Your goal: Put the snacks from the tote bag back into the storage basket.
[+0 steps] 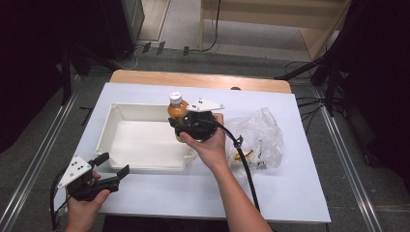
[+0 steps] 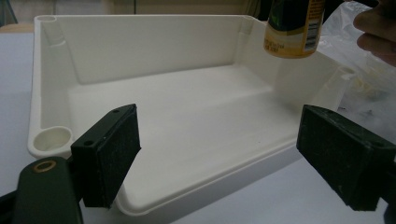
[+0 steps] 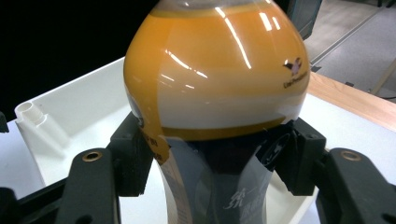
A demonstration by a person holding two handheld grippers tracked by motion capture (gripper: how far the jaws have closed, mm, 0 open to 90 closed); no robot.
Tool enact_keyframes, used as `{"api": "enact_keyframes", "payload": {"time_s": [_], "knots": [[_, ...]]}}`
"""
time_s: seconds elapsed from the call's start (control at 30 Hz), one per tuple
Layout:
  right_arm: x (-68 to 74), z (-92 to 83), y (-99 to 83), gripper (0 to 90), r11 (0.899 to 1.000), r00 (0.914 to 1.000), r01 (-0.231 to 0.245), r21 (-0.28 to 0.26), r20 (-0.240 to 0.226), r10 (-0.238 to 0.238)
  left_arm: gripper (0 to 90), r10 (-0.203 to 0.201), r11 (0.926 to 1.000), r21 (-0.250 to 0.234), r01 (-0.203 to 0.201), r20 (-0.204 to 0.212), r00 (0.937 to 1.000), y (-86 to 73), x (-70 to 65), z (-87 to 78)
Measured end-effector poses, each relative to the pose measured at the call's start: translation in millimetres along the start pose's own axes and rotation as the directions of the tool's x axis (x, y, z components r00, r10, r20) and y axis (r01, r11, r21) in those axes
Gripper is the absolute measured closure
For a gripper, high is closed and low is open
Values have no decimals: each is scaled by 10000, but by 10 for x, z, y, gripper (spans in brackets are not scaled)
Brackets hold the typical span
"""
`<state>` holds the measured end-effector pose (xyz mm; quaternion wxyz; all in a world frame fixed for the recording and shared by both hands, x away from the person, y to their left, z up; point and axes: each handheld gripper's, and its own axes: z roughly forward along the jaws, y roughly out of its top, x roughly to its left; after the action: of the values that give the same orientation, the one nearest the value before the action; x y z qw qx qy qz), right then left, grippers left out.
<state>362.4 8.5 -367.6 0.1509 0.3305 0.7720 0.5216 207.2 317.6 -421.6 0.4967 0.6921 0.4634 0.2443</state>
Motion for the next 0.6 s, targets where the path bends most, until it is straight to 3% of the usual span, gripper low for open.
{"api": "enact_keyframes", "payload": {"time_s": [0.6], "knots": [[-75, 89, -203, 383, 9993, 9999, -126, 346, 26, 125, 132, -24, 10000, -1, 24, 21, 10000, 0, -2, 14]]}}
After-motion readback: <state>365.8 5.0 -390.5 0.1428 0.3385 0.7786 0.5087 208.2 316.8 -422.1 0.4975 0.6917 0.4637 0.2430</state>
